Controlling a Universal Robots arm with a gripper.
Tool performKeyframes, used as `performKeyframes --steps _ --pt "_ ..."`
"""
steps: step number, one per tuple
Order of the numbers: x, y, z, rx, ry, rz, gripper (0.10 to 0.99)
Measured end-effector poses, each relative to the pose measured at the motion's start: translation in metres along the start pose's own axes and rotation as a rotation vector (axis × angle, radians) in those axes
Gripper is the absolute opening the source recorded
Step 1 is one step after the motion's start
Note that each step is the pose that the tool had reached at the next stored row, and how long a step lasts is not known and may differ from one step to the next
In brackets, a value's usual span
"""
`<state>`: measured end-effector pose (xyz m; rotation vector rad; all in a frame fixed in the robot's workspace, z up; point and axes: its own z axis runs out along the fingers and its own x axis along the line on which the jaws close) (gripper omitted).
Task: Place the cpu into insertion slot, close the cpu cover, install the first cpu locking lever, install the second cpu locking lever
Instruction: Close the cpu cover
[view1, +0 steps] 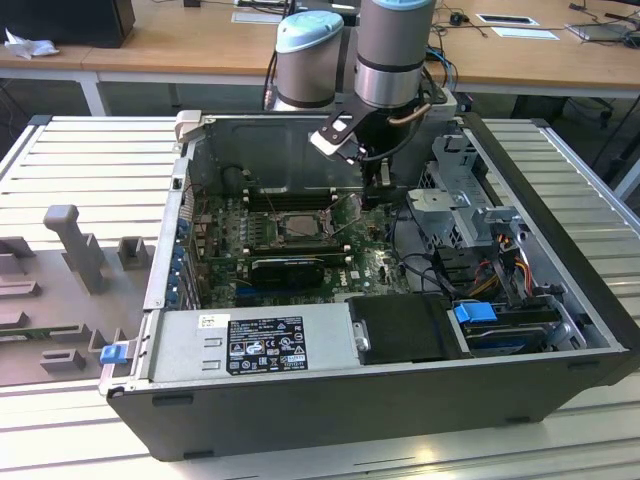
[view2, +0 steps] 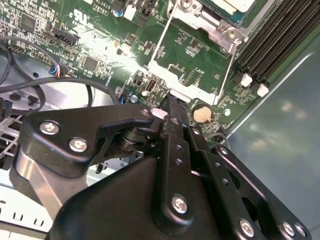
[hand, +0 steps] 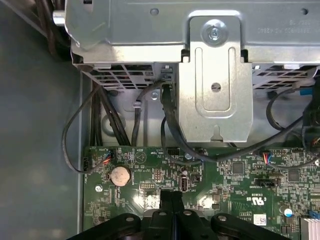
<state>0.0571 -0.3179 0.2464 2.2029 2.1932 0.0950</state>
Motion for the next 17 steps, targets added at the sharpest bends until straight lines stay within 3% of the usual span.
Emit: performKeyframes --steps 17 --pt "0.0 -0.0076 -0.0005 0.0 0.0003 0.0 0.106"
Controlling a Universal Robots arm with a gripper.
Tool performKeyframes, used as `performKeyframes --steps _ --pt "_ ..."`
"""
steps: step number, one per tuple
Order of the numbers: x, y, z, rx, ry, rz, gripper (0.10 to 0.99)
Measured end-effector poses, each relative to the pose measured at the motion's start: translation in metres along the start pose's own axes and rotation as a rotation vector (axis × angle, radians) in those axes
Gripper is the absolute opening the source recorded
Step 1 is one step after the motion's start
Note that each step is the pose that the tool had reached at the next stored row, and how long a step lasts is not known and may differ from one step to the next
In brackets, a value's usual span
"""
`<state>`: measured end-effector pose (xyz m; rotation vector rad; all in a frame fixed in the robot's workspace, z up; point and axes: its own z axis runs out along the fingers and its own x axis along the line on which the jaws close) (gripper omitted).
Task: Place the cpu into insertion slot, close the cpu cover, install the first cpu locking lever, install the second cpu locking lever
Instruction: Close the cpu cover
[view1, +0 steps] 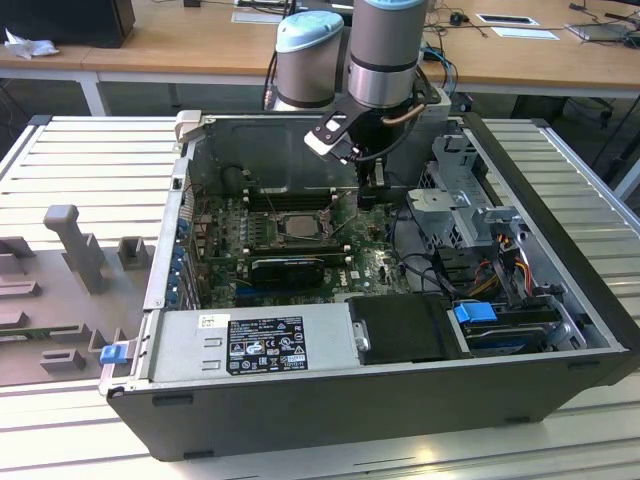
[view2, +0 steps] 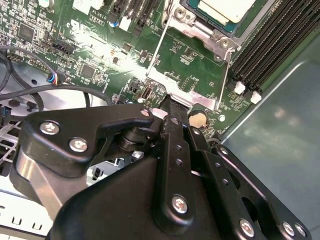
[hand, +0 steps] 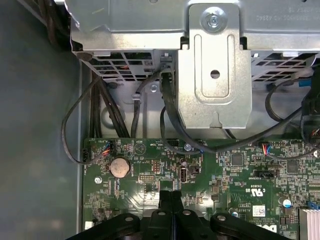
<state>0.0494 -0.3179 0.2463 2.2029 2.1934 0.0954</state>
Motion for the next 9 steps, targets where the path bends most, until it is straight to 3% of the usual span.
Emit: performKeyframes --steps 9 --pt "0.0 -0.0048 -0.0003 0.0 -0.0001 0.0 0.106"
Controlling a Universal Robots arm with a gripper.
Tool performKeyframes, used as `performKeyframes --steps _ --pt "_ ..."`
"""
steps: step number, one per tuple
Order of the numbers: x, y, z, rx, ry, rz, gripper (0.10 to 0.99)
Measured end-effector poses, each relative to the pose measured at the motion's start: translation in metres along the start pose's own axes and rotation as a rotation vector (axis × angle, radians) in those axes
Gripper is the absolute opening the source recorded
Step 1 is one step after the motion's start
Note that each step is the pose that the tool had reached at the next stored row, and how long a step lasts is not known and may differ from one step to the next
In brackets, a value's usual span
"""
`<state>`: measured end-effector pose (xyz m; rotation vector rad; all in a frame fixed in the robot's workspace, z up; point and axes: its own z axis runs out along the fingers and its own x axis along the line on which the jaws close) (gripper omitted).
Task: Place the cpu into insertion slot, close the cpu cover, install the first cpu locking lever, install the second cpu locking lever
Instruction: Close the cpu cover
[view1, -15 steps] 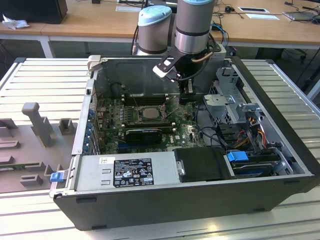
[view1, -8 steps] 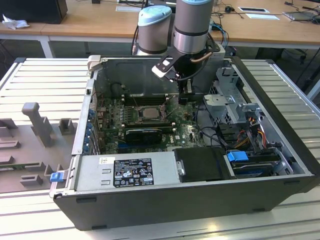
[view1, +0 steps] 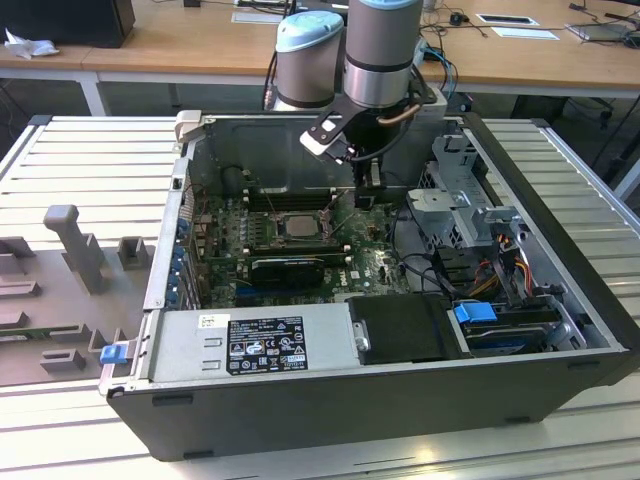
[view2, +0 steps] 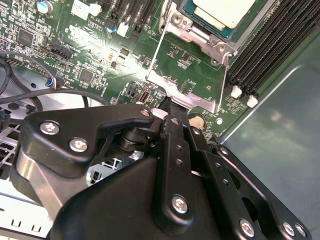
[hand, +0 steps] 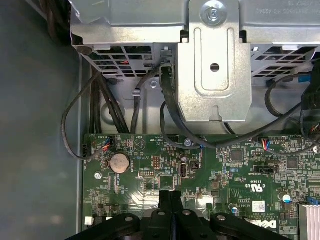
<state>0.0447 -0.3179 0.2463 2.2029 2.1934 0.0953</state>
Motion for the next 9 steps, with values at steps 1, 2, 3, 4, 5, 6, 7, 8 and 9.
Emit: performKeyframes --steps 1,2,3,4,5,6,7,8,9 --pt "0.0 -0.0002 0.0 0.0 0.0 0.0 0.106" --pt "0.0 -0.0005 0.0 0.0 0.0 0.0 0.106" --pt "0.0 -0.0009 -0.0001 0.0 0.0 0.0 0.106" --pt "0.0 -0.0014 -0.0001 0.0 0.0 0.0 0.106" --pt "0.0 -0.0017 -0.0001 0.0 -0.0001 0.0 0.106" --pt "0.0 -0.002 -0.0001 0.0 0.0 0.0 0.106" --pt "0.0 -0.0026 -0.0002 0.0 0.0 0.0 0.106" --pt "0.0 -0.0034 -0.0002 0.0 0.0 0.0 0.106" --pt "0.0 -0.0038 -0.0002 0.0 0.0 0.0 0.106"
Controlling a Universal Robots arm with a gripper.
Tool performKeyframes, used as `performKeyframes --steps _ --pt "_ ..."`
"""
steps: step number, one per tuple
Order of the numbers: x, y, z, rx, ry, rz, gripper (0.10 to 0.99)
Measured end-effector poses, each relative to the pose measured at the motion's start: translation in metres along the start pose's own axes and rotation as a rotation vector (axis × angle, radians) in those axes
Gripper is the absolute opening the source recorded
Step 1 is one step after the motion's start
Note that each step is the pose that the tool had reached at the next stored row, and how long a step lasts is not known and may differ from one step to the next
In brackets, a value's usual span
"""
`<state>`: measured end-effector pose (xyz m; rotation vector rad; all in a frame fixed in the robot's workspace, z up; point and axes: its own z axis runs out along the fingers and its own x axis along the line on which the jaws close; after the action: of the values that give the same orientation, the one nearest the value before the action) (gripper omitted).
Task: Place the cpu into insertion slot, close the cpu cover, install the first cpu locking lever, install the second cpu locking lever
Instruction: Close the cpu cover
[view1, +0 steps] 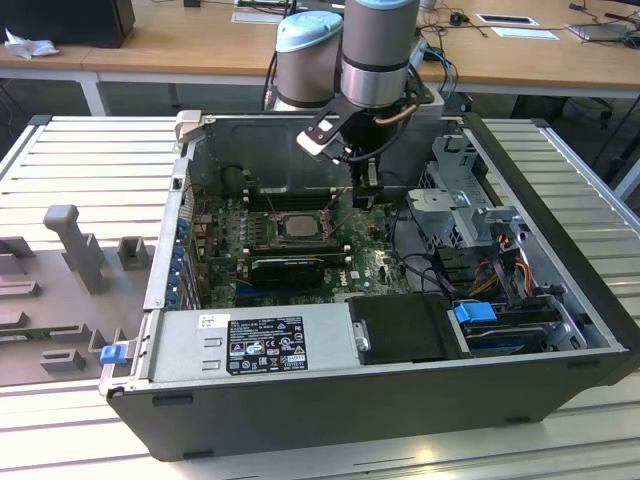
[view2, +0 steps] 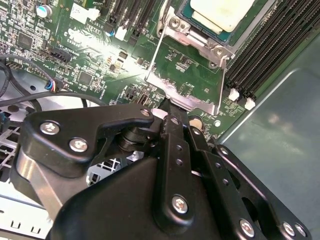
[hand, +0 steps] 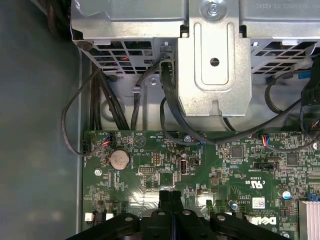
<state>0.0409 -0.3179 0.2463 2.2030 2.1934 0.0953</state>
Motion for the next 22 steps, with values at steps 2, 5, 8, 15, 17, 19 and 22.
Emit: performKeyframes --steps 2,5,8,15,17,19,22 --pt "0.0 -0.0009 -0.0001 0.0 0.0 0.0 0.106" --pt "0.0 -0.002 -0.0001 0.0 -0.0001 0.0 0.106" --pt "0.0 -0.0029 -0.0002 0.0 -0.0001 0.0 0.106" --pt "0.0 -0.0055 -0.0004 0.0 -0.0001 0.0 0.106" --pt "0.0 -0.0071 -0.0005 0.0 -0.0001 0.0 0.106" --pt "-0.0001 -0.0125 -0.0008 0.0 -0.0001 0.0 0.106" --pt "-0.0001 -0.0168 -0.0011 0.0 -0.0001 0.0 0.106"
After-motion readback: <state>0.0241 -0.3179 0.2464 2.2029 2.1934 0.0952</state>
